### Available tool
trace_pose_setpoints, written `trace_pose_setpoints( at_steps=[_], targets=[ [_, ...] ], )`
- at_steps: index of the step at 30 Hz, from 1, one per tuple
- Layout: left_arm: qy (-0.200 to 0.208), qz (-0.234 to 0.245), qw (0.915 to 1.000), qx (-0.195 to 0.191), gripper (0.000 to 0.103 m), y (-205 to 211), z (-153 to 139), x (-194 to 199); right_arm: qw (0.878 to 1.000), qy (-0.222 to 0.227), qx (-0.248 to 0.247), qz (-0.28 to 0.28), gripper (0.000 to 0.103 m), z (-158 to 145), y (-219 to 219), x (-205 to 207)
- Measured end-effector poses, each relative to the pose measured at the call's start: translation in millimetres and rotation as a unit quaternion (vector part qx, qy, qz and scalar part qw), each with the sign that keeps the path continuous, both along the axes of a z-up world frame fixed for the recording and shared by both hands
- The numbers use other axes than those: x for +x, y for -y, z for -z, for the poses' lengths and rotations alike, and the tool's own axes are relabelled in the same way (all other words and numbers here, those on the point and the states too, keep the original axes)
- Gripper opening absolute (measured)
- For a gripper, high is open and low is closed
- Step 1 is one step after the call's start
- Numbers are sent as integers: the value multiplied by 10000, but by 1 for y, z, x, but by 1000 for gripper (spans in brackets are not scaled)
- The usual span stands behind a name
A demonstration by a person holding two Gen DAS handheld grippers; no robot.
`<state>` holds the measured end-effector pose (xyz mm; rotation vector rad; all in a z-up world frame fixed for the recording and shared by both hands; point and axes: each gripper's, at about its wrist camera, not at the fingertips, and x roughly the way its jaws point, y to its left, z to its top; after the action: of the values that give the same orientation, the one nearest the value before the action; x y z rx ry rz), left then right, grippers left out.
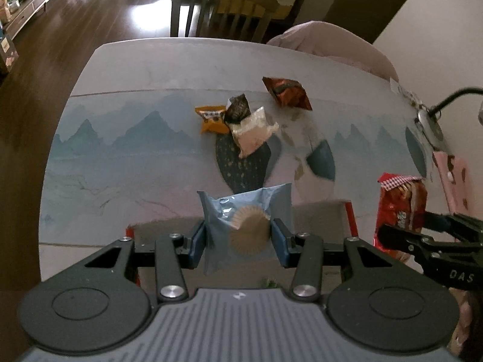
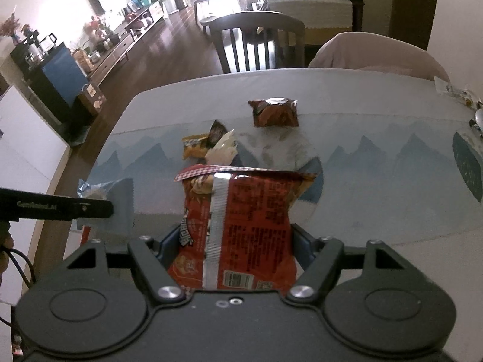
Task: Organize snacks
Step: 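Carry the chip bag and cookie packet over the box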
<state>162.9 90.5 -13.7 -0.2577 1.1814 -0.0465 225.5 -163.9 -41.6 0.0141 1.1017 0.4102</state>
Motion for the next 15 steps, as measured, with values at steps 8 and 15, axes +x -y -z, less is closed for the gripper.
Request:
trace_pose_setpoints(
  at_steps=[8,15],
  targets=[
    [-129,318,9992,220,45,10,12,-33,9997,-103,-83,-196,74,9,-16,-29],
    [-356,628,9965,420,45,20,35,-53,9983,-296,-214,-450,74,26,-32,-47]
  ],
)
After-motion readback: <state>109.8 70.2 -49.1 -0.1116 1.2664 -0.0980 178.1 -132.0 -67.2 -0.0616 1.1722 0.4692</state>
